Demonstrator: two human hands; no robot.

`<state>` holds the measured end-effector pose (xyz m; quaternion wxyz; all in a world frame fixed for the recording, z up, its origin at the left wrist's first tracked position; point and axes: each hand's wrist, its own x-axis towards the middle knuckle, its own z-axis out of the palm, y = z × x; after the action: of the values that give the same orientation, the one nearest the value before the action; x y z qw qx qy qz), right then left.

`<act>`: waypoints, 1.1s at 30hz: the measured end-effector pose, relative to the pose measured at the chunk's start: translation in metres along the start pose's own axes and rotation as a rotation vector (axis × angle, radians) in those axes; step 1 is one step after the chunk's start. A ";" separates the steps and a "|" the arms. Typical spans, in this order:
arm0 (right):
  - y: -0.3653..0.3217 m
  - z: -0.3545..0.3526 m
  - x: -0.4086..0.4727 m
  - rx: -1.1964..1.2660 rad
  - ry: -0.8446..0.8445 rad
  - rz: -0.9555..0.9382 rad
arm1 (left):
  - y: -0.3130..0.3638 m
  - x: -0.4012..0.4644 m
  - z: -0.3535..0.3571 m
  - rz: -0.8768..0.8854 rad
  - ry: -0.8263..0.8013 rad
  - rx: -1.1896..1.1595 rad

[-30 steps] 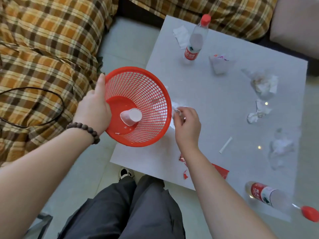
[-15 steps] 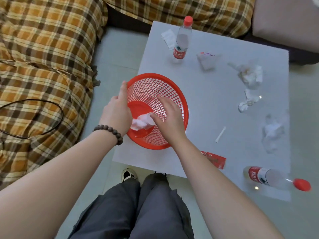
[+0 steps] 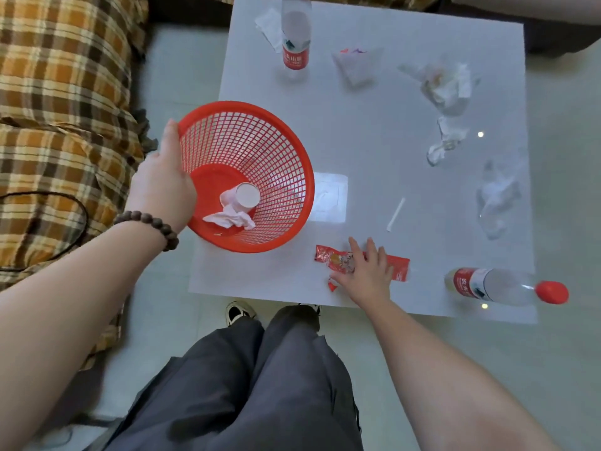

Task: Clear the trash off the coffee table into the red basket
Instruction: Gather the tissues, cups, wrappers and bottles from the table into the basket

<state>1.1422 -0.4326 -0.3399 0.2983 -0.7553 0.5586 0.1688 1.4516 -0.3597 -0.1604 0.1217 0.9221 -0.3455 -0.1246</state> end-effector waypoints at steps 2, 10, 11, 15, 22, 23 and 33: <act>0.000 0.008 0.006 0.034 -0.001 0.035 | 0.002 -0.001 0.001 0.039 0.020 0.002; -0.004 0.020 0.017 0.059 0.280 0.077 | 0.007 0.003 0.007 0.117 0.040 0.052; -0.003 0.019 0.019 0.084 0.296 0.061 | 0.008 0.003 0.008 0.122 0.041 0.049; -0.014 -0.002 0.020 0.267 0.327 0.019 | 0.013 0.005 0.008 0.111 0.036 0.029; -0.082 -0.082 0.001 0.557 0.539 -0.179 | 0.015 0.004 -0.004 0.099 -0.004 0.040; -0.095 -0.094 -0.003 0.577 0.560 -0.247 | 0.017 0.003 -0.005 0.092 -0.014 0.032; -0.187 -0.132 -0.011 0.381 0.360 -0.696 | 0.033 -0.011 -0.014 0.023 -0.026 -0.042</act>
<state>1.3047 -0.4720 -0.1832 0.3693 -0.8476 0.3348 -0.1822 1.4275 -0.3746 -0.1349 0.1380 0.9136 -0.3551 -0.1424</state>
